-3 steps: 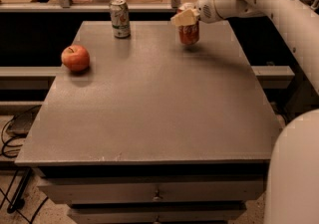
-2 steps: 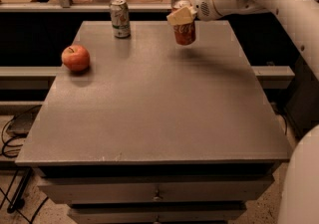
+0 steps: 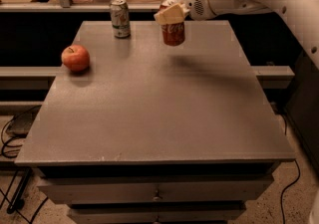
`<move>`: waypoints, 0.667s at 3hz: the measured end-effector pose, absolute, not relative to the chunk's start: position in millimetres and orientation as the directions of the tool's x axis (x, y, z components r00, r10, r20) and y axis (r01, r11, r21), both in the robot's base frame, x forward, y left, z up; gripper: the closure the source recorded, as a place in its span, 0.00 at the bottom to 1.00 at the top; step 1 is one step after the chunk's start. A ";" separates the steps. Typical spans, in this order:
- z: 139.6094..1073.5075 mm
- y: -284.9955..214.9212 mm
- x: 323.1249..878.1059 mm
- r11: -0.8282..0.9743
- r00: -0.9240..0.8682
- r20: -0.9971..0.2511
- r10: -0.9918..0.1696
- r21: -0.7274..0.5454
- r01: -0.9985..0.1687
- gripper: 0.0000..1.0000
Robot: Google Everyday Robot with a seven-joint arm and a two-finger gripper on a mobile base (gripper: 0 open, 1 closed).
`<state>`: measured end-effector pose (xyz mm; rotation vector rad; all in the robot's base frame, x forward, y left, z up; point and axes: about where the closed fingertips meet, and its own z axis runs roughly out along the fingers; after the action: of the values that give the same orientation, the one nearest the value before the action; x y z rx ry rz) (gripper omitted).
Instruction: Move coke can near apple
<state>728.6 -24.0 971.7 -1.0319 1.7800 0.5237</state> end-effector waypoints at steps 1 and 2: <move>968.1 -12.8 725.2 0.518 -0.162 -0.891 -0.424 -0.092 -0.851 1.00; 970.4 29.1 710.6 0.434 -0.115 -0.905 -0.409 -0.082 -0.897 1.00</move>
Offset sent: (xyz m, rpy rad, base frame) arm -0.0451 0.1168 0.0101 0.0835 -0.0216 0.2931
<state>710.6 29.1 970.4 -1.1387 1.7136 0.6283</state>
